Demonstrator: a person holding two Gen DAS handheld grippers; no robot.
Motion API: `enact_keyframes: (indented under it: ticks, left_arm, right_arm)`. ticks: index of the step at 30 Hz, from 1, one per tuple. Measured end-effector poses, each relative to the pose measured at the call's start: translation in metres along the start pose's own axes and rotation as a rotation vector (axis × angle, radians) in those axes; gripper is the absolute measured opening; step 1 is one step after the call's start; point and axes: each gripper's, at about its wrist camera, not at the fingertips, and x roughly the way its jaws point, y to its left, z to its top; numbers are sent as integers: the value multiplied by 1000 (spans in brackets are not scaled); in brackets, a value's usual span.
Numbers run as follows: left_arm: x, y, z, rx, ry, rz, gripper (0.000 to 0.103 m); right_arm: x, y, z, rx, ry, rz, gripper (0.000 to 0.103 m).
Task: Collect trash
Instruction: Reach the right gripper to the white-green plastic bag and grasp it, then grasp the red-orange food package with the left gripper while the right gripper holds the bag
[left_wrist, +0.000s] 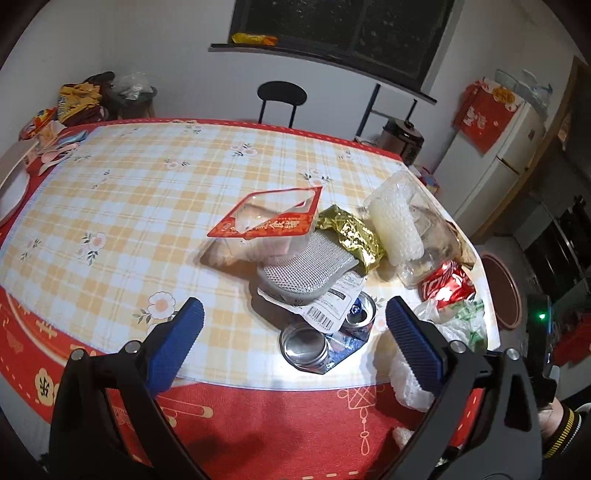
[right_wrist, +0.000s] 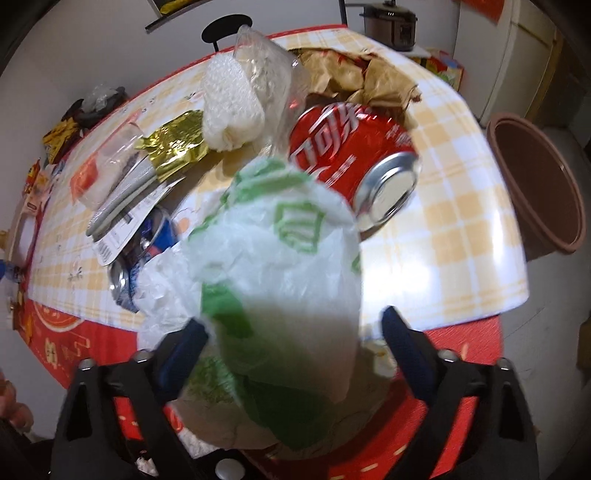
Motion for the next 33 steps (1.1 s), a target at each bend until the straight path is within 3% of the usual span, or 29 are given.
enact_keyframes:
  ticks: [8,13,19,26,30,33]
  left_arm:
    - [12,5,0,51,42,-52,97]
    - [12,13,-2,69,47,-66,97]
    - [14,19,2,74,56,-72,87]
    - [19,16,8,124,57,-76,85]
    - [28,13,24,228,-22,-42,85]
    - [56,3,45,315,9,-23,85]
  right_arm:
    - [-13,11,-12,27,-51,33,46]
    - [-24,15,-16,45,-116,65,34]
    - [-45,22,-13,41,-198,77,32]
    - [-58,23,-5,46,-264,89,32]
    - [-58,18,-1,60,-267,93,32]
    - [-63,13,2,73,-283,89,32]
